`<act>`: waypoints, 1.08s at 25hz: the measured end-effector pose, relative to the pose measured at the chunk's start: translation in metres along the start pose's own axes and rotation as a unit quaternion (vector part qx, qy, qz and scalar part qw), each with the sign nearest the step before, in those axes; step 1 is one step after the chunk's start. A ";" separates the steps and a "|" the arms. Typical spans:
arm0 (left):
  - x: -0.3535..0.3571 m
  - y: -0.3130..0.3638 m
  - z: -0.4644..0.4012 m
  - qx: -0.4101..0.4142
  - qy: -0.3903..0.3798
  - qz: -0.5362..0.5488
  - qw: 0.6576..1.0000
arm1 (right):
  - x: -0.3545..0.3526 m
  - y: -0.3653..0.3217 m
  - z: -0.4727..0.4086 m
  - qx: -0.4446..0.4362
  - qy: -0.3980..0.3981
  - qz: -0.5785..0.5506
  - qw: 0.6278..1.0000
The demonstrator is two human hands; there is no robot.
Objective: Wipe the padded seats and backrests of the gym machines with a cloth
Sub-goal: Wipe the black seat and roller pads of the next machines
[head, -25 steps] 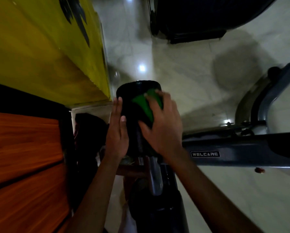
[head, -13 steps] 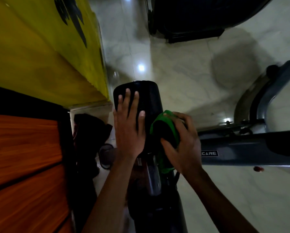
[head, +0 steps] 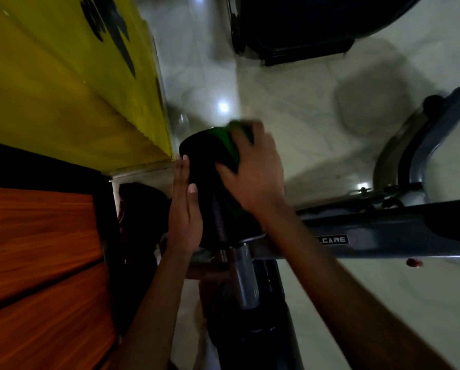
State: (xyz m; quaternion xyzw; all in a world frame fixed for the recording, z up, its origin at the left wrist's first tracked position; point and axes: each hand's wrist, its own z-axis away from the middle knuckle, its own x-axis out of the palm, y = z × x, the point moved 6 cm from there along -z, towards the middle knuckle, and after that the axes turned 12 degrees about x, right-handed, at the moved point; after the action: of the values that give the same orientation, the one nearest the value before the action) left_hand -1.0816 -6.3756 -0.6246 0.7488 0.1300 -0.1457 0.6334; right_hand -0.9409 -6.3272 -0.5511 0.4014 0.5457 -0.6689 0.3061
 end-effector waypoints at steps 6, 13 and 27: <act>-0.010 0.023 -0.005 -0.023 0.052 -0.069 0.996 | -0.013 0.040 0.104 0.000 -0.038 -0.063 0.997; 0.023 0.034 -0.008 0.049 -0.017 -0.120 0.991 | -0.016 0.034 0.048 0.042 0.004 -0.113 0.993; -0.015 0.046 -0.015 0.025 -0.019 -0.106 0.994 | -0.025 0.006 -0.021 0.010 -0.062 -0.028 0.998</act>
State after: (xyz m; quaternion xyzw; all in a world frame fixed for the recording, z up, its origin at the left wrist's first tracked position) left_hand -1.0770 -6.3685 -0.5751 0.7431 0.1930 -0.2298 0.5981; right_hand -0.9189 -6.3089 -0.5339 0.3469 0.5301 -0.7062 0.3161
